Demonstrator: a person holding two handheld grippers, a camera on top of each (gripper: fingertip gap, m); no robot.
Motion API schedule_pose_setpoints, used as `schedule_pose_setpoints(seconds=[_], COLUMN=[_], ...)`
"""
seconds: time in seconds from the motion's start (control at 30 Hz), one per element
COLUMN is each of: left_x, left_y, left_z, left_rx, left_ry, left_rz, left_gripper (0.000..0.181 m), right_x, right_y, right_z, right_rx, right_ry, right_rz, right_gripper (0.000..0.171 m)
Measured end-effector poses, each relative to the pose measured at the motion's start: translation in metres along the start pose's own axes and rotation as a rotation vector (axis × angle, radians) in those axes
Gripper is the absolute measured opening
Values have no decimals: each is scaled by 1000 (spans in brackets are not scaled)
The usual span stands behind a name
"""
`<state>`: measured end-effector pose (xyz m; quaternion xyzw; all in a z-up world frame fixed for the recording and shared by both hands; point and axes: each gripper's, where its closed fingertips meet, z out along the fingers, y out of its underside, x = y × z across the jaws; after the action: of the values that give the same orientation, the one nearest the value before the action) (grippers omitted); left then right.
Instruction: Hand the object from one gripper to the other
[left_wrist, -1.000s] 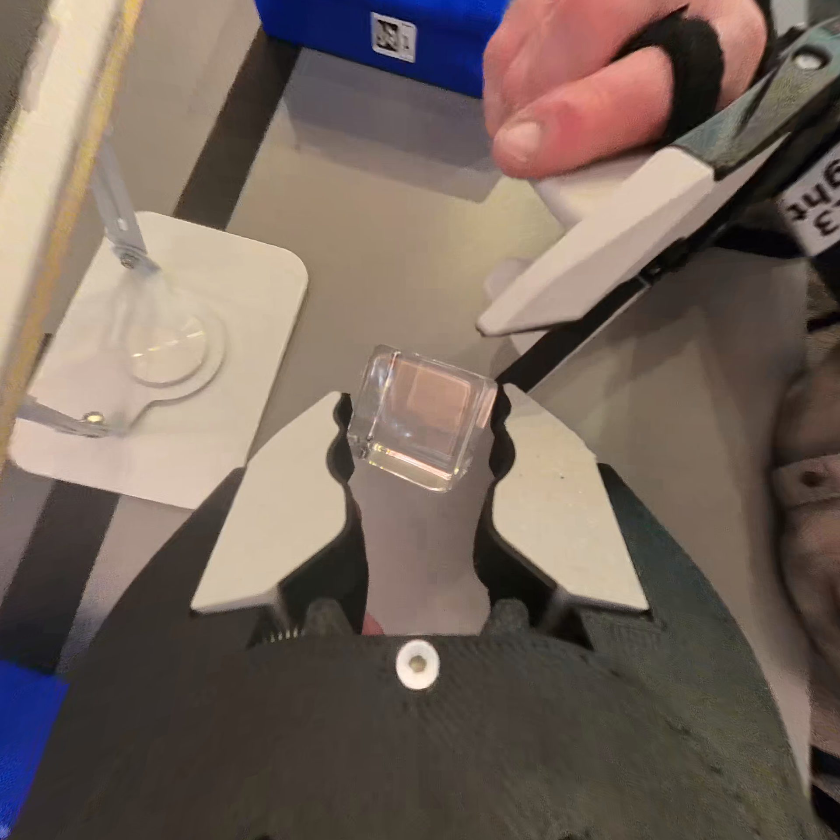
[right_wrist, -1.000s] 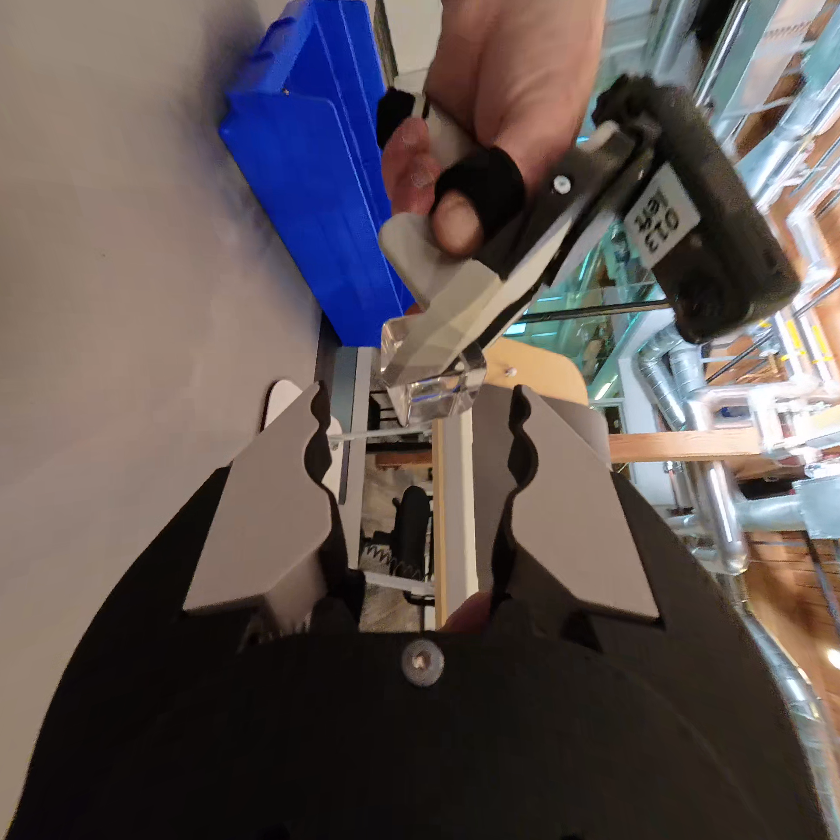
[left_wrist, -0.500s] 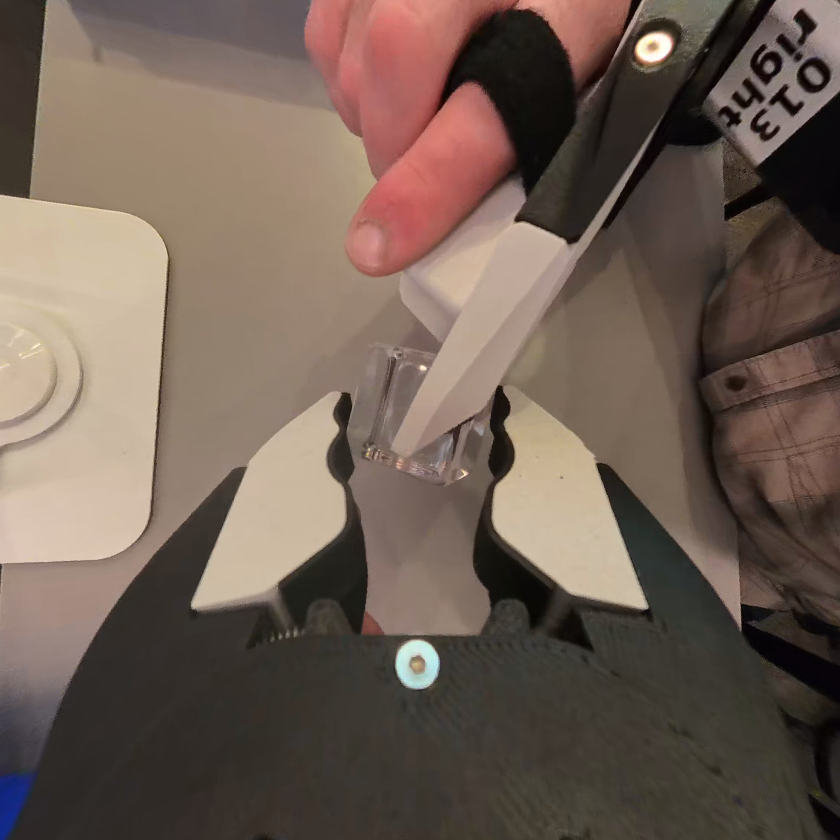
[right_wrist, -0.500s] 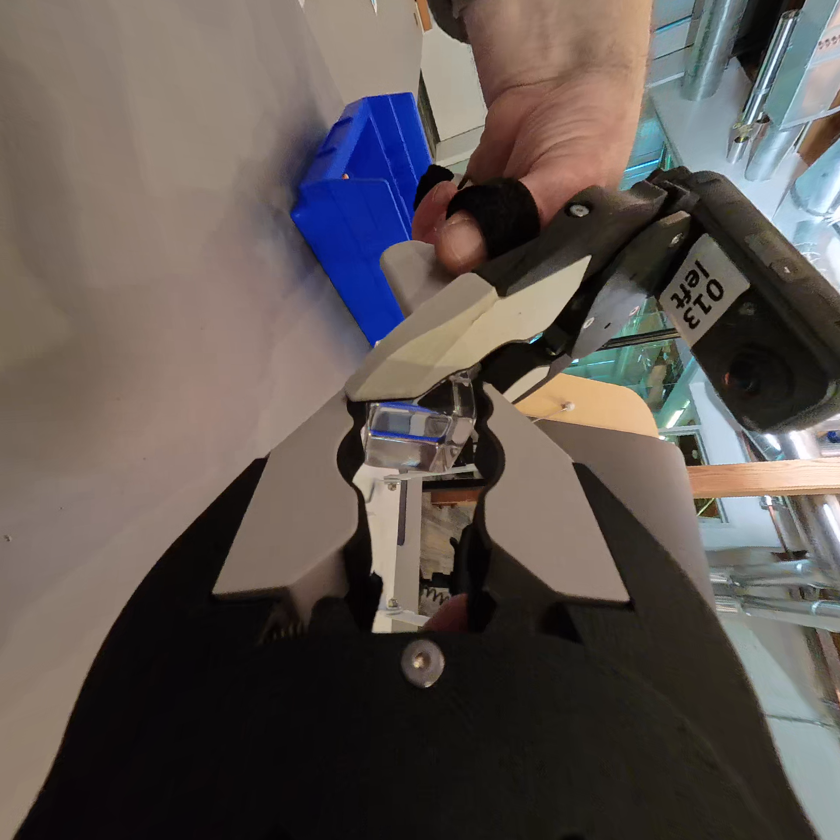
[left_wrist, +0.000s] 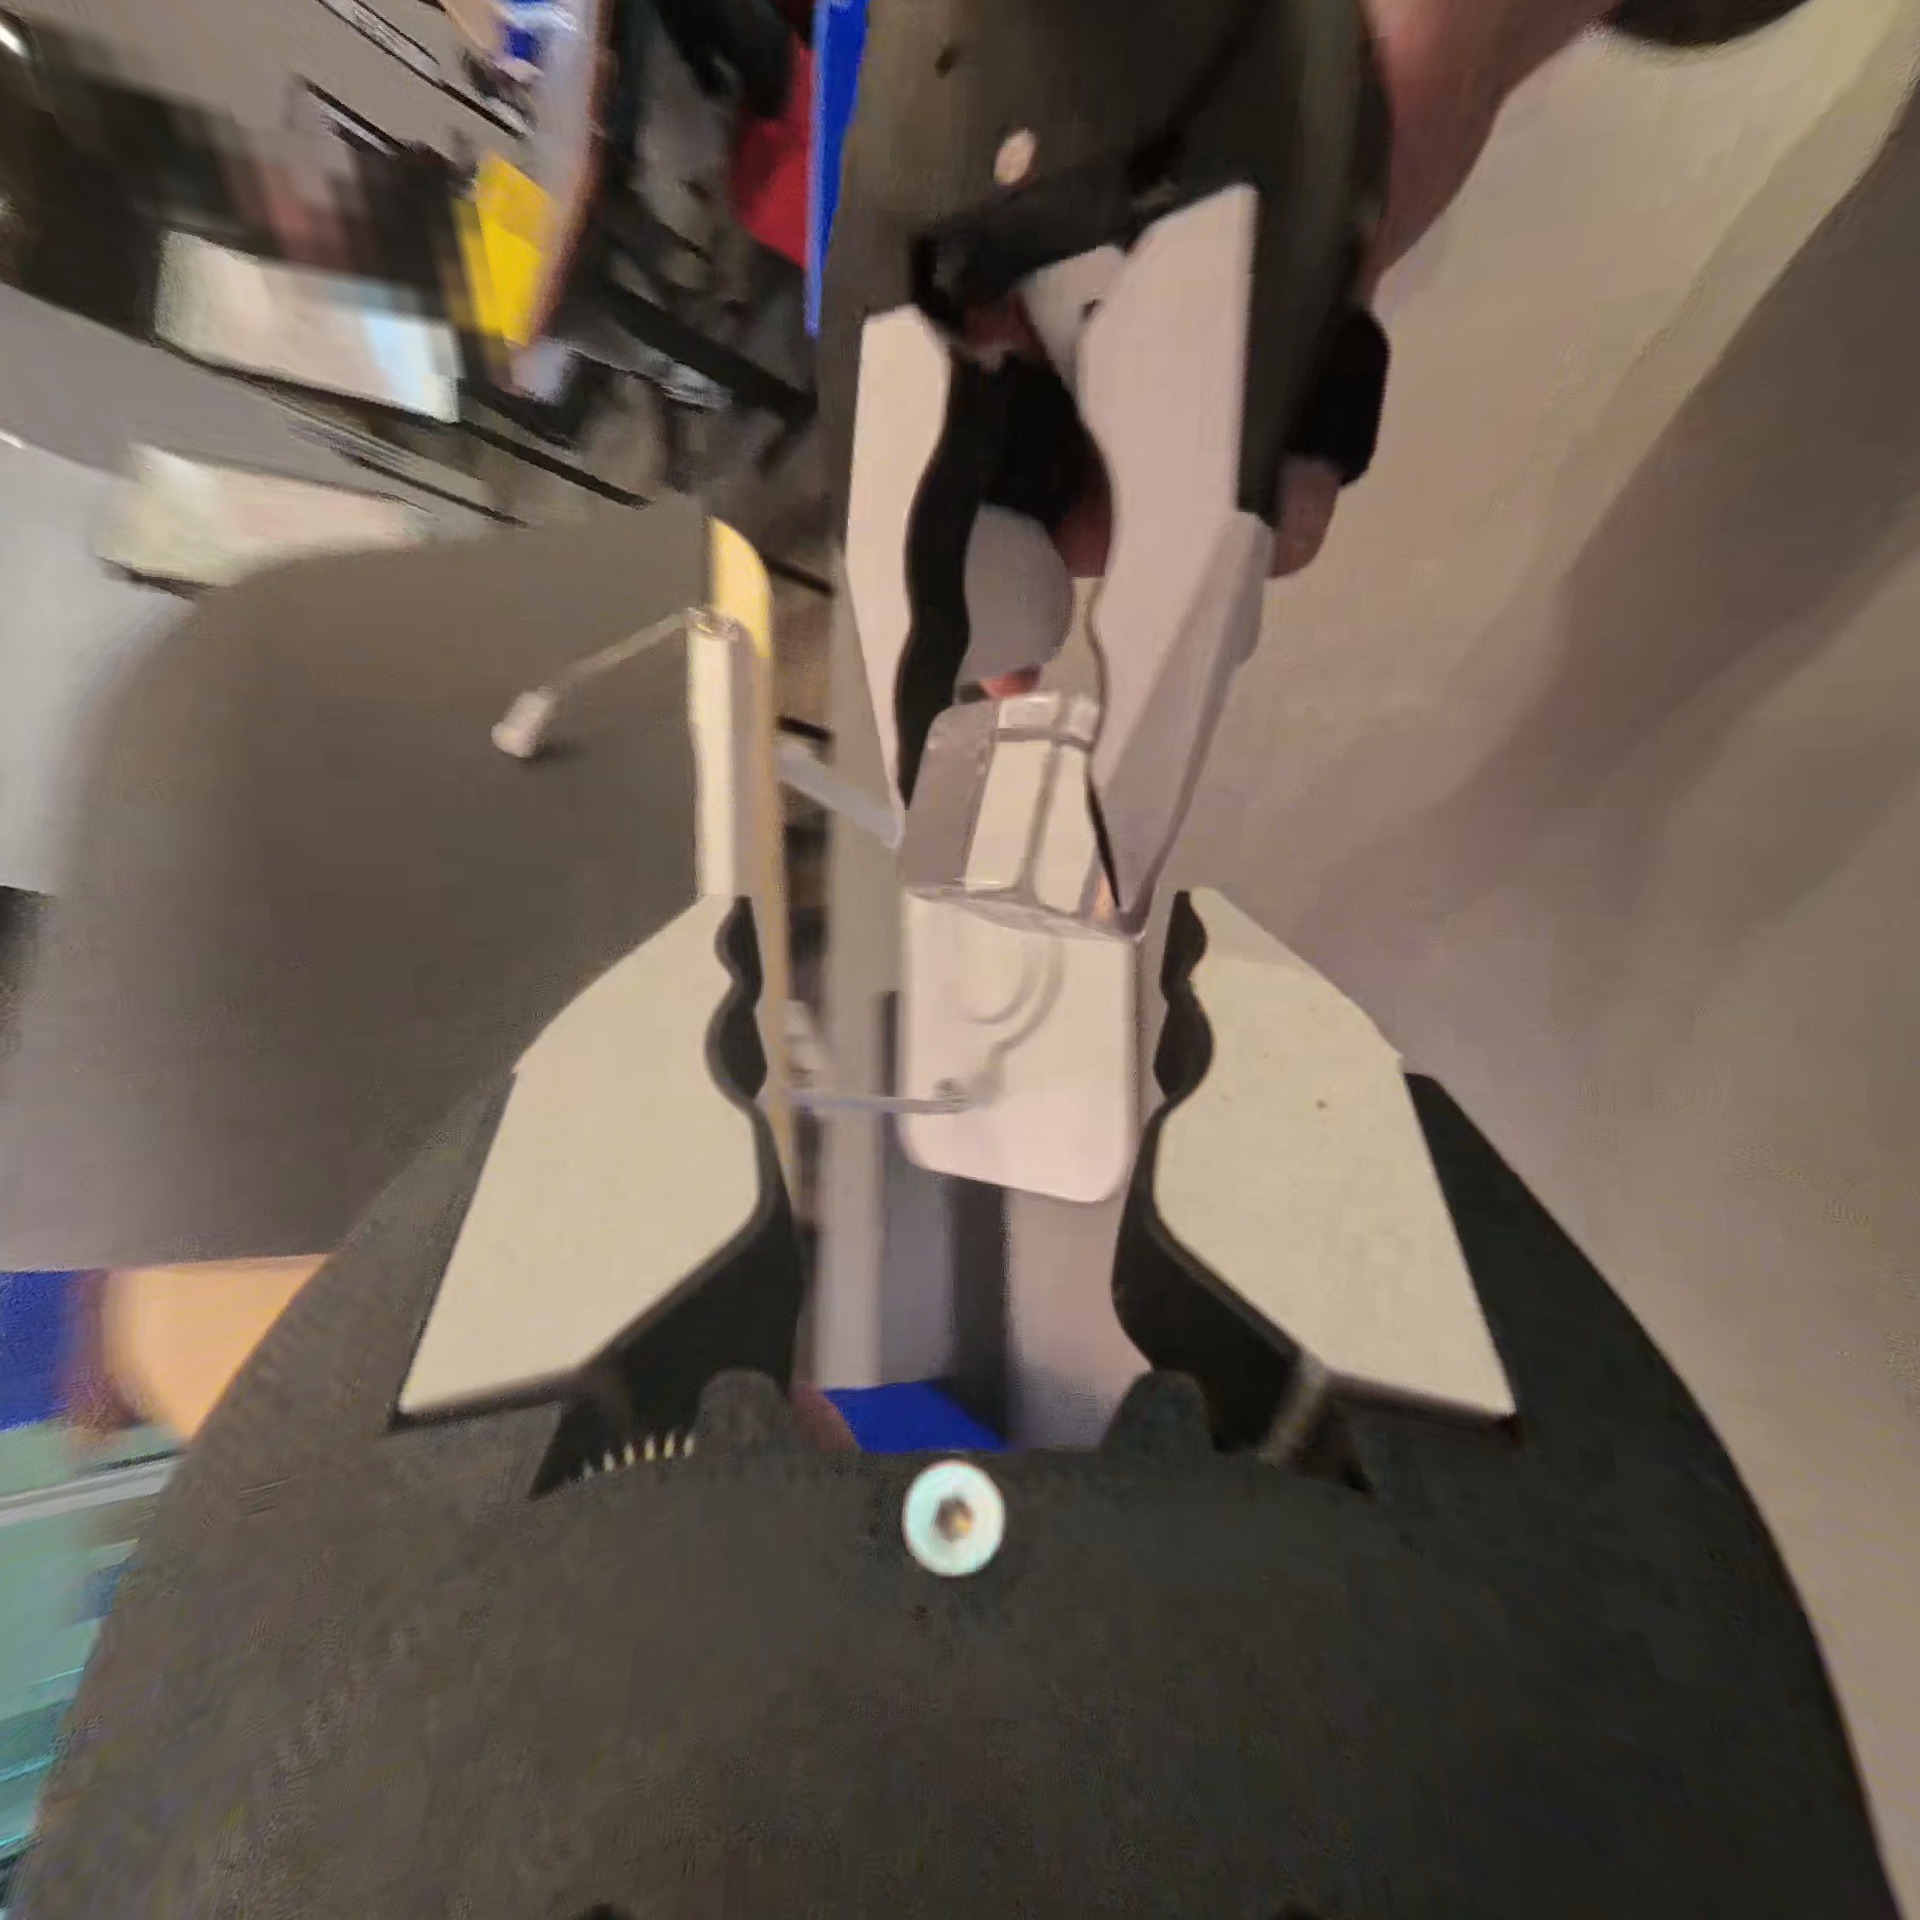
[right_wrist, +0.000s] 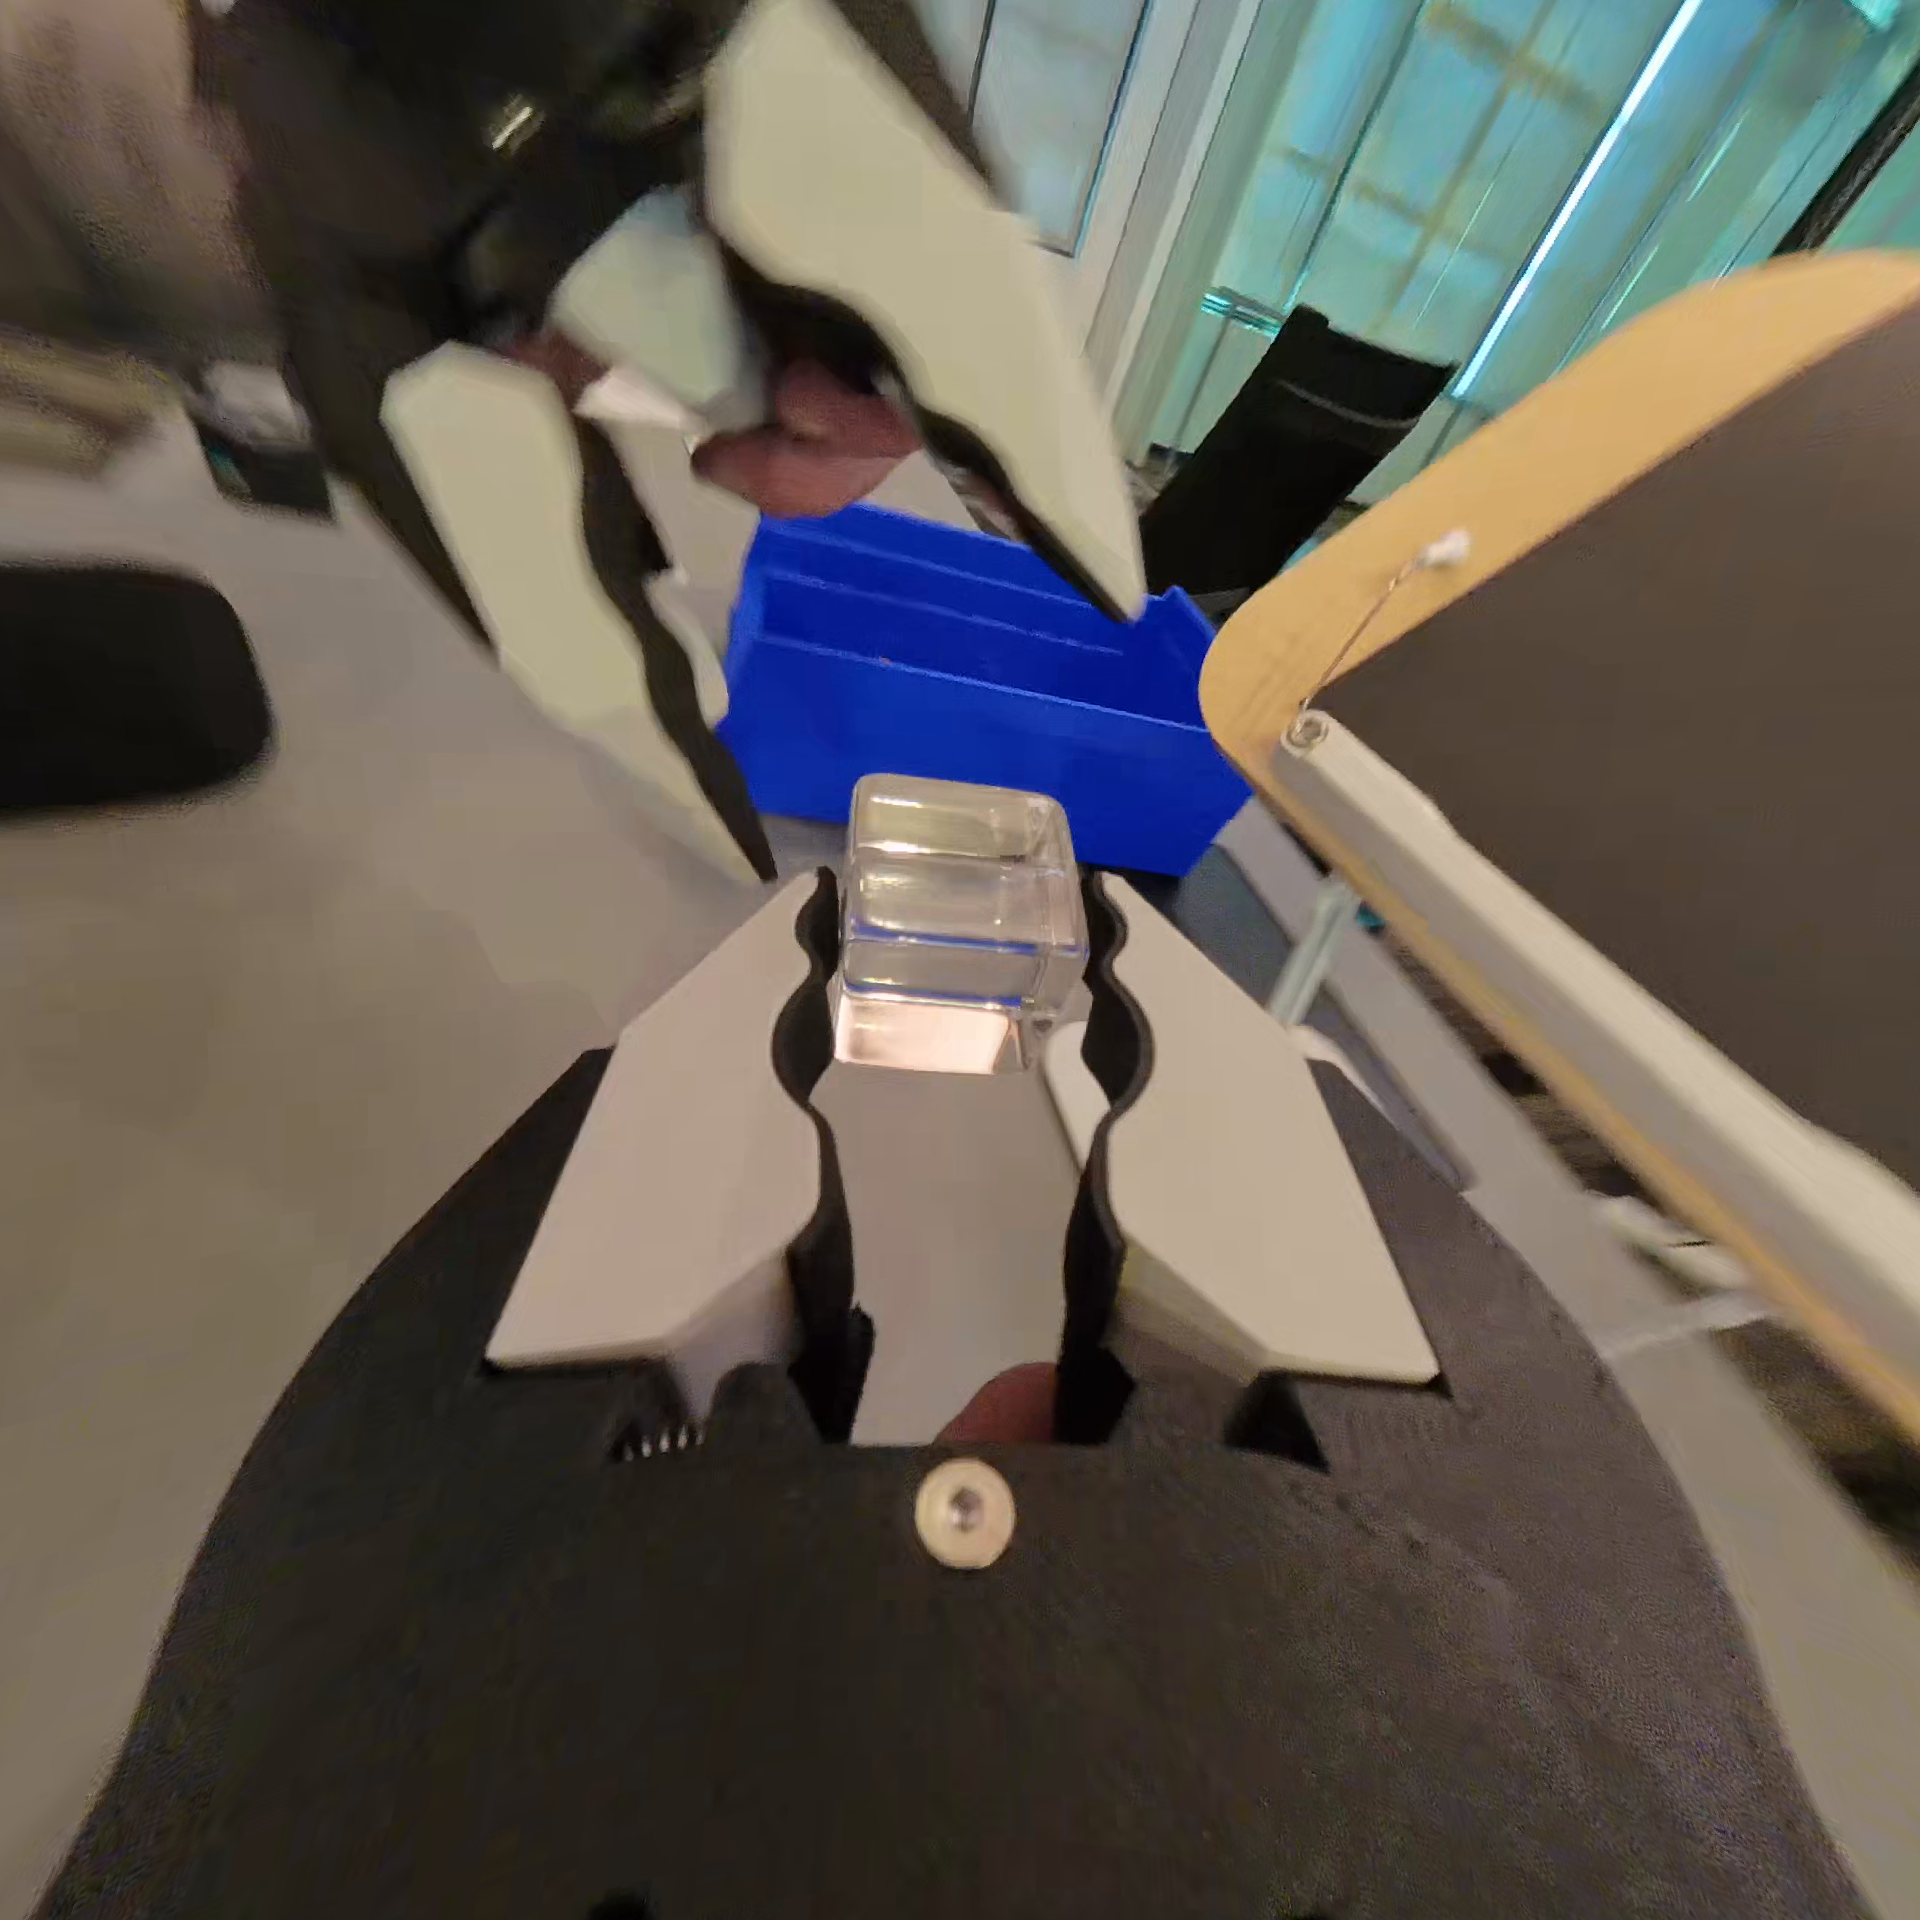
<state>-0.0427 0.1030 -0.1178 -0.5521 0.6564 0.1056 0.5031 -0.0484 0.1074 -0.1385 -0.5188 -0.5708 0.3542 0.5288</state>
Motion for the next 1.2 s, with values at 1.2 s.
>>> schedule_pose_setpoints(seconds=[1.2], left_x=[-16], left_y=[-8], left_z=[4], left_rx=[2], left_ry=[-163], left_rz=[-38], left_gripper=[47], right_x=[12], right_y=[-47], right_z=[-27], right_rx=[290], right_ry=[-140], right_rz=[385], right_gripper=[52])
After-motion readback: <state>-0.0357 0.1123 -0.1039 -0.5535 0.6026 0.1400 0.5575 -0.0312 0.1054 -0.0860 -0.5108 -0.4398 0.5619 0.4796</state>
